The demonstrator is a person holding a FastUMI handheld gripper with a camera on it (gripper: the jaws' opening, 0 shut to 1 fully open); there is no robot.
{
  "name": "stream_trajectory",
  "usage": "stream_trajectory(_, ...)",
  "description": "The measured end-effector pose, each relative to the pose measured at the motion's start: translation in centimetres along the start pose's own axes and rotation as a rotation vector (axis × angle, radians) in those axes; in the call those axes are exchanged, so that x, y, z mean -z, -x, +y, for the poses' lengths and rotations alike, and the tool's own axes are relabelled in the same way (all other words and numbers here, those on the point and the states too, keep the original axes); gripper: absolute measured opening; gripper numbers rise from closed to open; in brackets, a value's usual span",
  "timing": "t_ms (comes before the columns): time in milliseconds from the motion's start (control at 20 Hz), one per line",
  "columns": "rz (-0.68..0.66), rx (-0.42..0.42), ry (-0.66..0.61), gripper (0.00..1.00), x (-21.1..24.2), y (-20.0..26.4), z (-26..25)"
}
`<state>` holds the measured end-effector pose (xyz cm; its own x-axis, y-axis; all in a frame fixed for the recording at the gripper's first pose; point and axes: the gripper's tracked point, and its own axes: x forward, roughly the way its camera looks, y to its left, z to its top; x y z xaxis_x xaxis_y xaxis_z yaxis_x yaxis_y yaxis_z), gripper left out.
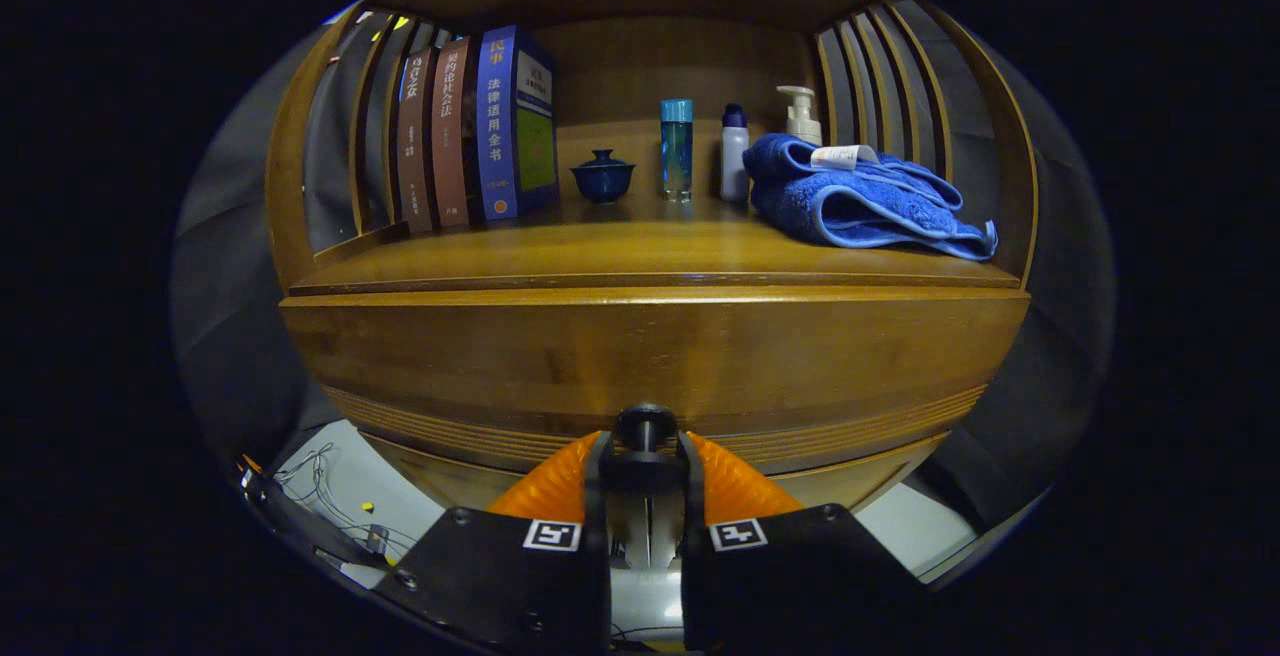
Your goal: Pull open the drawer, take out the items inside it, and place them on the countertop above the cabinet.
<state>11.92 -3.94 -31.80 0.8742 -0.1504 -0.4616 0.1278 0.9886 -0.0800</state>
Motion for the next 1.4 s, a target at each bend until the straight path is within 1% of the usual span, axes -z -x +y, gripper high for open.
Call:
stream_trajectory(150, 0.016, 0.006, -0.003, 0.32, 0.1, 0.0, 0.0)
stream_trajectory(300, 0.05, 0.006, -0.005, 0.32, 0.7, 1.0, 0.1)
stream_trajectory(700, 0.108, 0.009, -0.005, 0.32, 4.3, 9.2, 0.5)
stream_trajectory(900, 0.123, 0.011, -0.009, 0.32, 5.4, 12.4, 0.6)
stream_trajectory(1400, 0.183, 0.007, -0.019, 0.32, 8.2, 16.4, 0.8)
